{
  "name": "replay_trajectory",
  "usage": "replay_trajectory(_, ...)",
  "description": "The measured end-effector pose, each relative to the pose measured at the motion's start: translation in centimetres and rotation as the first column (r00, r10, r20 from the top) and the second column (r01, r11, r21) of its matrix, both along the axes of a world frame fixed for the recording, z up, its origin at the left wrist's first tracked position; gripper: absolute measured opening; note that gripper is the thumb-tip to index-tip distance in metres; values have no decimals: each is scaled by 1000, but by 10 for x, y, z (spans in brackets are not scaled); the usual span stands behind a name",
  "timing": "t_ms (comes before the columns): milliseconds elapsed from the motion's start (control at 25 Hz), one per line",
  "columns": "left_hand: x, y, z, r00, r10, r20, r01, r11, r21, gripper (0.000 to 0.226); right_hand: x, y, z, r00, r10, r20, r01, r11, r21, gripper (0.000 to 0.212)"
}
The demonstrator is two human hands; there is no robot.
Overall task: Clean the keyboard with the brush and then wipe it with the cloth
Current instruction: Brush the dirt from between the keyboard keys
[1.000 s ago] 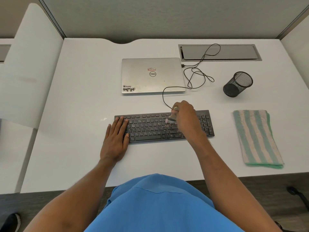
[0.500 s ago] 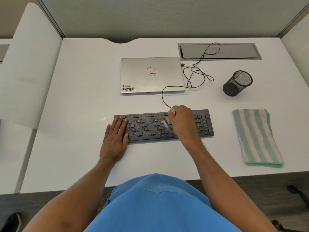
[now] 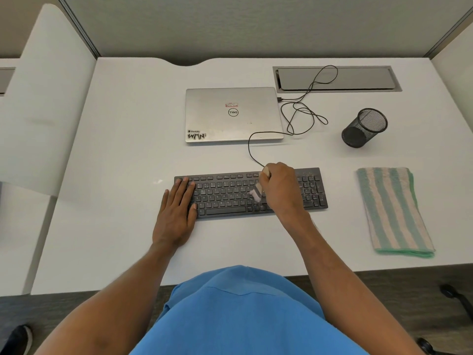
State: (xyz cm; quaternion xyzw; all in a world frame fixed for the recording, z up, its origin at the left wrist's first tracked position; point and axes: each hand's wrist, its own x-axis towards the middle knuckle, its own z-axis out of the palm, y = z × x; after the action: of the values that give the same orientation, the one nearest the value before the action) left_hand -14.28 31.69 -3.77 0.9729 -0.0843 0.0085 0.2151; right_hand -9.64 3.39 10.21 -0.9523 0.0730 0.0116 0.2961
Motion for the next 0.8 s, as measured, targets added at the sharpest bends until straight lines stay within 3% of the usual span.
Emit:
replay_trajectory(240, 0, 0, 0, 1000, -3, 4, 3, 1000, 2, 62, -2, 2, 7, 994, -41, 101, 31, 994, 105, 33)
replay_trajectory(480, 0, 0, 0, 1000, 0, 2, 0, 1000, 2, 62, -6, 4, -3, 999, 35, -21, -36, 996, -86, 28)
replay_trajectory(640, 0, 0, 0, 1000, 0, 2, 0, 1000, -1, 62, 0, 4, 8, 996, 86, -20, -84, 991, 104, 26)
replay_trajectory(800, 0, 1, -2, 1000, -1, 4, 1, 1000, 10, 62, 7, 14, 20, 961, 269, -69, -258, 957, 134, 18)
